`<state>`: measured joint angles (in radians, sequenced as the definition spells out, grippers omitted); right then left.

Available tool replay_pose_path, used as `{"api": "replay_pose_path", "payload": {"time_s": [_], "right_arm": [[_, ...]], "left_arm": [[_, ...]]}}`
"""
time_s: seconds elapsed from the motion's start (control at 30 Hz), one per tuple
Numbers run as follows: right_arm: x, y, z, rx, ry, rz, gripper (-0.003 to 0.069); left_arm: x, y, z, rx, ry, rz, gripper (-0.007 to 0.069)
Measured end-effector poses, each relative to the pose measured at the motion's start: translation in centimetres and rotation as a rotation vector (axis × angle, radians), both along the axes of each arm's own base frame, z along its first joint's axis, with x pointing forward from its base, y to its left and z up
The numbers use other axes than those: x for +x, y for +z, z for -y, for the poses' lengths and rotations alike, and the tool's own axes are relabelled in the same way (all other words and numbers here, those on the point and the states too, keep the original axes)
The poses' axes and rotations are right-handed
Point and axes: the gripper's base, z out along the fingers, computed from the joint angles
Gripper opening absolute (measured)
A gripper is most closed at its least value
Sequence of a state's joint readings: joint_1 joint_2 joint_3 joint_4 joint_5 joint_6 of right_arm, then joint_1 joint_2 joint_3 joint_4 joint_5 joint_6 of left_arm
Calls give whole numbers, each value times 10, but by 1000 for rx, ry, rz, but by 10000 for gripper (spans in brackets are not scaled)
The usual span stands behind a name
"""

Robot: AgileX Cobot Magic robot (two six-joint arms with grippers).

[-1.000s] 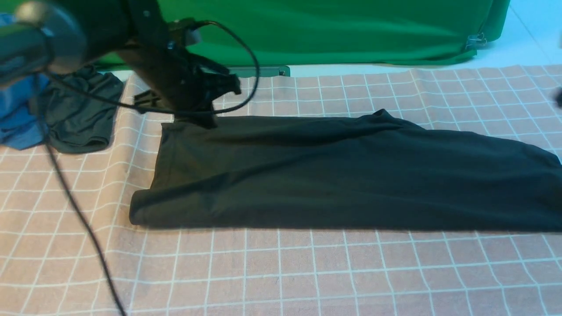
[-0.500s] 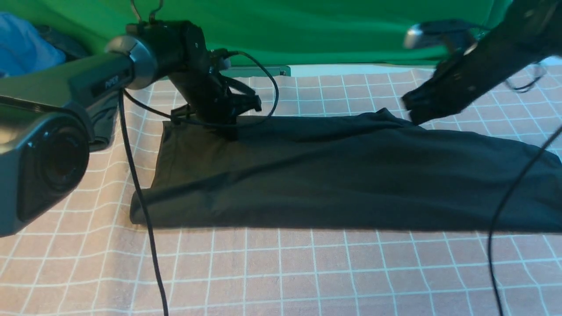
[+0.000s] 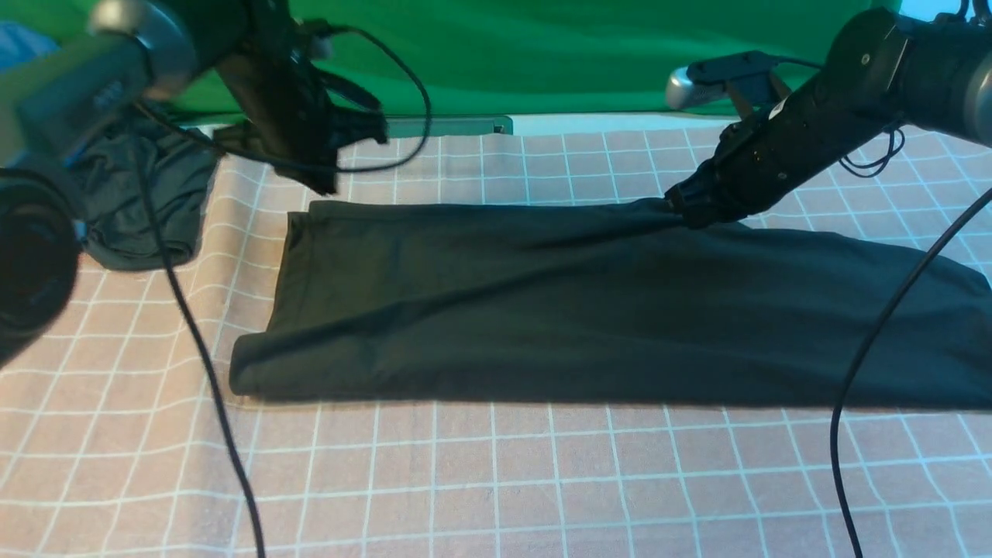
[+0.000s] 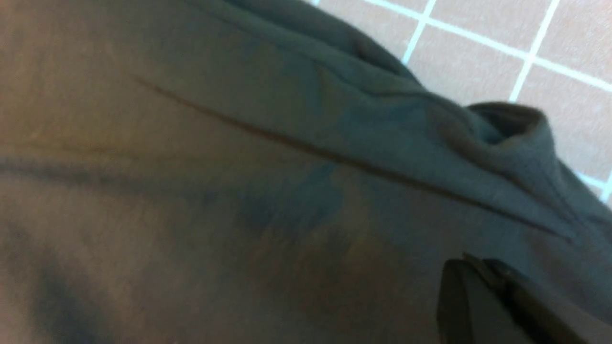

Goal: Fold a long-sleeved shirt over a pink coffee tablecloth.
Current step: 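Pull the folded dark garment lengthwise by its ends to straighten it flat on the table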

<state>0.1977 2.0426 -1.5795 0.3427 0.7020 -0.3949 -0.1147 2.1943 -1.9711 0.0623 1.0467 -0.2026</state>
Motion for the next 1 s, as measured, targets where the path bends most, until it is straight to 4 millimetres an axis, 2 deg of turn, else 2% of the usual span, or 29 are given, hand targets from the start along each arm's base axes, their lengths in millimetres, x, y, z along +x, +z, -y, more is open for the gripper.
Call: {"api": "replay_pose_path", "payload": {"time_s": [0.17,0.23,0.3,0.37,0.43,0.53,0.63,0.73,0.8,0.83,0.93,1.0], "right_arm": [[0,0,0,-1,2,-3,45],[0,0,0,-1,2,-4,49],[0,0,0,-1,2,-5,54],[0,0,0,-1,2,-5,56],[0,0,0,-1,2,-5,60],[0,0,0,-1,2,-5,69],[0,0,0,-1,2,-5,71],[0,0,0,-1,3,-5,71],[0,0,0,-1,2,-2,71],[0,0,0,-1,2,-2,71],[1,1,0,-2,0,14,71],[2,1,0,-2,-1,23,74]], "left_arm": [[-2,1,-23,18,45,-36,24],[-1,-4,-29,16,59,-48,62],[1,-11,-34,16,69,-59,140],[3,-15,-34,16,69,-59,183],[7,-25,-33,5,67,-56,272],[11,-37,-29,-28,58,-63,363],[13,-49,-27,-44,48,-79,393],[14,-55,-26,-48,43,-92,366],[14,-57,-26,-45,23,-96,272],[14,-57,-26,-45,23,-96,261],[13,-56,-26,-34,-6,-100,63],[13,-55,-25,-34,-11,-98,41]]}}
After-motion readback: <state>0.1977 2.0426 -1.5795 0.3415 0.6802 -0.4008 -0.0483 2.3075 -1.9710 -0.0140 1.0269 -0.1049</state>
